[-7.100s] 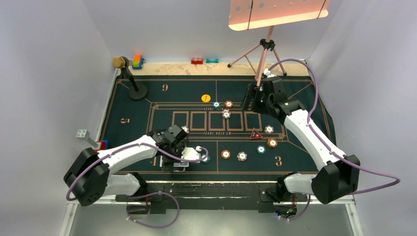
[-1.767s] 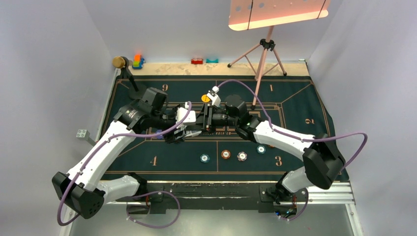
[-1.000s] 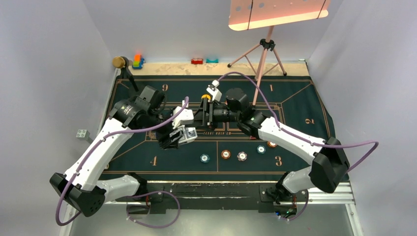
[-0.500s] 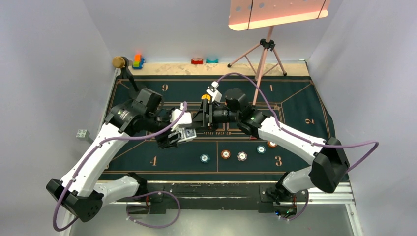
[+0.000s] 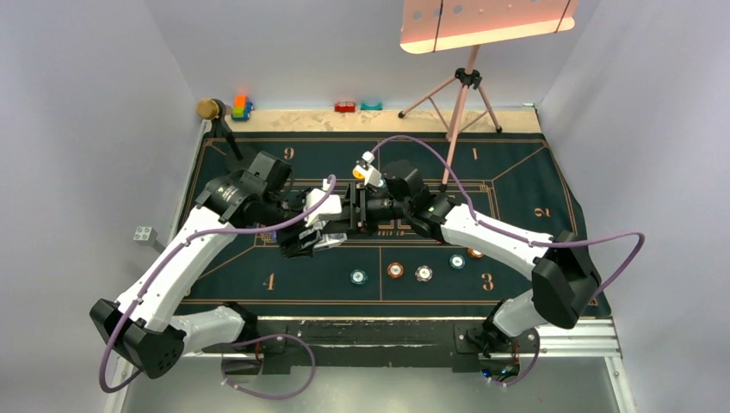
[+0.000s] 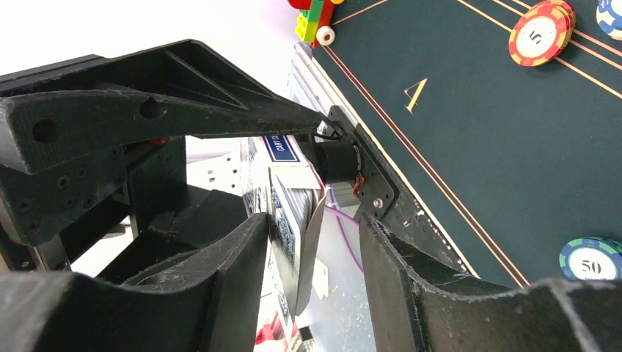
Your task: Distribute texas hold em gaming equipment
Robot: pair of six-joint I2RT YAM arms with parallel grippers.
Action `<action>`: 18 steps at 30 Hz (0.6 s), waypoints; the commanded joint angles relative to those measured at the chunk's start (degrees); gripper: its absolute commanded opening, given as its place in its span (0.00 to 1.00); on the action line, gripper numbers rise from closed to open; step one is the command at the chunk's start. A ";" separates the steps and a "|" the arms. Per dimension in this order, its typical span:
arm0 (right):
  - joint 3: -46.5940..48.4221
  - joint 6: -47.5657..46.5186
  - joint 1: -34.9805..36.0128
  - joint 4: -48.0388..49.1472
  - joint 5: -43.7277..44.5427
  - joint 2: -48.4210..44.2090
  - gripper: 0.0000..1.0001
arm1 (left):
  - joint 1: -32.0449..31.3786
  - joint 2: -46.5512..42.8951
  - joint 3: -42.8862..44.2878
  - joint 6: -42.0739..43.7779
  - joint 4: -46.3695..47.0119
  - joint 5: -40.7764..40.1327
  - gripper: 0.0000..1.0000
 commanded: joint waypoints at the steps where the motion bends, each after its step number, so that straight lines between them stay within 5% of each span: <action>1: -1.32 -1.71 0.26 0.94 -0.55 -0.87 0.50 | -0.25 0.51 0.32 -0.71 2.85 0.35 0.00; 18: -4.94 -1.57 -0.70 1.46 -0.01 -5.25 0.46 | -0.22 -0.12 -0.82 -1.10 3.08 0.78 0.00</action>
